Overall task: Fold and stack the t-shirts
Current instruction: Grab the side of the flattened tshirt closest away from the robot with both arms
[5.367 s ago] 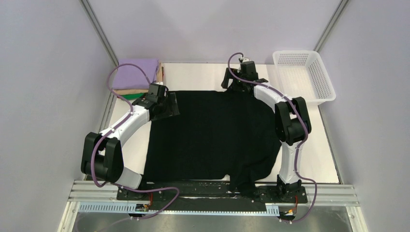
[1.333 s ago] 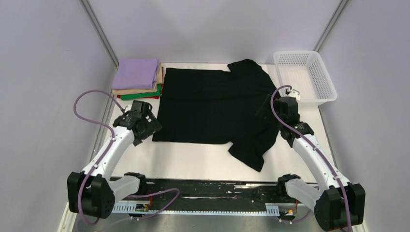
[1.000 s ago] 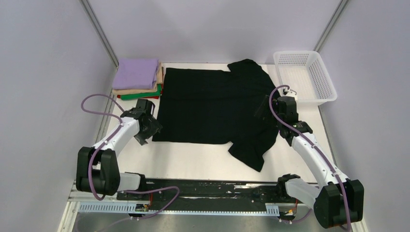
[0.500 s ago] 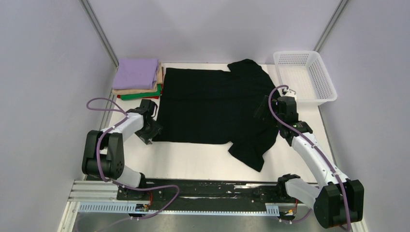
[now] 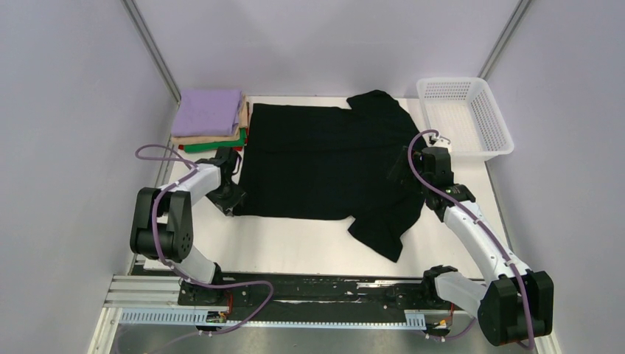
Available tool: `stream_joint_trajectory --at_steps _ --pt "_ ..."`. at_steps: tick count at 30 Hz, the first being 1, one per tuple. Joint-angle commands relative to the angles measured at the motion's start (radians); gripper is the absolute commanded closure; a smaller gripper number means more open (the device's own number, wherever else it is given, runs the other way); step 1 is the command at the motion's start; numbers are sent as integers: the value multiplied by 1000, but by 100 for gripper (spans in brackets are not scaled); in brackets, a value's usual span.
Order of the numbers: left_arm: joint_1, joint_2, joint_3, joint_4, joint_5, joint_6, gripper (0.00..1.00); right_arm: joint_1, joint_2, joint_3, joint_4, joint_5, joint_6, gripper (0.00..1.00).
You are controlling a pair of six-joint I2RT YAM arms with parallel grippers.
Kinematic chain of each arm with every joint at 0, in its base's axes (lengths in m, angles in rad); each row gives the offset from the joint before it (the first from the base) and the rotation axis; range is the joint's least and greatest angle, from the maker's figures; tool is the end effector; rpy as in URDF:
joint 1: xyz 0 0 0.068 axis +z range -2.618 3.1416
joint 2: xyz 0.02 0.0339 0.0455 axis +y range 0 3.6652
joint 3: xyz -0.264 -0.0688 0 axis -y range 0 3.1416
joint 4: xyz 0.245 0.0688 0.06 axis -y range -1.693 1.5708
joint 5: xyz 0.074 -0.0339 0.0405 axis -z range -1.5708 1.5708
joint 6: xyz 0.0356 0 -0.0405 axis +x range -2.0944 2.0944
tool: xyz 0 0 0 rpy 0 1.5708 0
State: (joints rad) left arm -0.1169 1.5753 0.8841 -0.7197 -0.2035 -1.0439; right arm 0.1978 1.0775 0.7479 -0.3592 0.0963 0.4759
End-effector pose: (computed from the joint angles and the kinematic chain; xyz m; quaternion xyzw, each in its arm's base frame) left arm 0.2646 -0.0238 0.1601 -0.4506 0.8834 0.0411 0.1220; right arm 0.2269 0.0420 0.2539 0.1455 0.8917 0.0998 0.4168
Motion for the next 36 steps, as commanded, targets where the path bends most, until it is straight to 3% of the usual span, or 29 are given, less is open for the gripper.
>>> stream_joint_trajectory --at_steps 1,10,14,15,21,27,31,36 --pt "5 85 1 86 0 -17 48 -1 1 13 20 27 -16 0" --pt "5 139 60 94 14 28 62 -1 1 14 13 46 -23 0" --pt "4 150 72 96 15 38 98 -1 -2 26 -8 55 -23 0" --pt "4 152 74 96 16 45 100 -1 -5 29 -15 59 -21 0" --pt "5 103 70 79 -14 82 100 0 -26 53 -122 57 -10 0" --pt "5 -11 20 77 -49 144 100 35 -9 109 -414 -76 46 0" --pt "5 -64 -36 110 -34 172 100 232 0 94 -561 -79 143 0" --pt "5 -90 -64 126 -22 197 100 464 87 53 -572 -124 262 2"
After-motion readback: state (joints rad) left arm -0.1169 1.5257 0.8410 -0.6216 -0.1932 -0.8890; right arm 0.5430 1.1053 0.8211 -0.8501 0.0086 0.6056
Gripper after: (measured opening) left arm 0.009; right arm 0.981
